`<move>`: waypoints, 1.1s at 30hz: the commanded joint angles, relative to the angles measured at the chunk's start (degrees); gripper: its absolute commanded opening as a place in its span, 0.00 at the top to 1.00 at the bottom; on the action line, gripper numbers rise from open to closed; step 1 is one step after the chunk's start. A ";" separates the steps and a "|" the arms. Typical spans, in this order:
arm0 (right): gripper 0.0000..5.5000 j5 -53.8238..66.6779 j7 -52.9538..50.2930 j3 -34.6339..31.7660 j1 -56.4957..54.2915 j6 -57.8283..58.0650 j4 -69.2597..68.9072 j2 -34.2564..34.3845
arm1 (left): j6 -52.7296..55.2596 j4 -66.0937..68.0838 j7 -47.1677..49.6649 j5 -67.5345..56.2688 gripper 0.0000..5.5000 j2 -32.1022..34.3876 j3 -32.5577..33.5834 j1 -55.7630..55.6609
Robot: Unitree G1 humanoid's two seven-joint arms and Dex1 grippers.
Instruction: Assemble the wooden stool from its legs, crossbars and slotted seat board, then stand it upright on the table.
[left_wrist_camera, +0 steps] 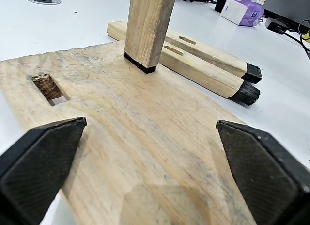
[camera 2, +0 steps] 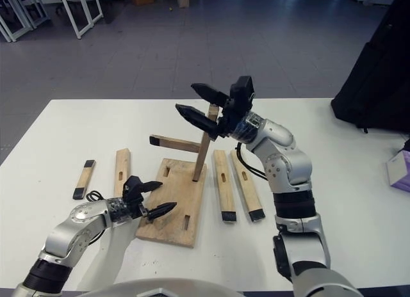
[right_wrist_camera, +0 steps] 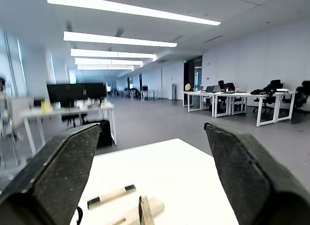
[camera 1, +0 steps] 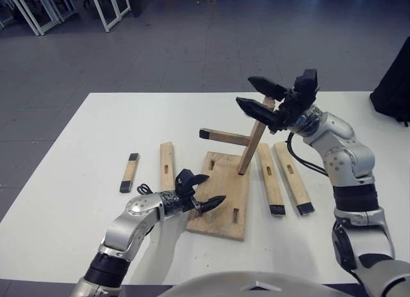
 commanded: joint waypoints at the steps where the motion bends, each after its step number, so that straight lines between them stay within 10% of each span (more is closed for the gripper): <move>1: 0.28 10.29 -6.85 -10.70 -6.10 2.82 1.91 1.79 | 4.55 4.16 1.89 2.56 0.10 0.09 -2.85 6.06; 7: 0.28 7.77 -18.92 -16.47 0.43 4.54 -2.97 -2.03 | 1.91 2.37 2.15 1.57 0.10 -0.41 -1.88 8.54; 17: 0.28 -19.55 -42.97 -0.81 36.86 18.04 -23.41 -3.89 | -1.09 -10.36 6.25 -11.18 0.10 -4.14 11.96 15.62; 24: 0.28 -21.20 -46.85 1.04 42.31 35.62 -29.68 -3.20 | 1.98 -18.29 11.36 -15.12 0.10 -5.48 15.00 15.37; 33: 0.58 -20.77 -42.54 -0.77 40.17 41.51 -27.11 -2.83 | -1.24 -20.10 16.43 -13.26 0.10 -8.76 16.83 12.39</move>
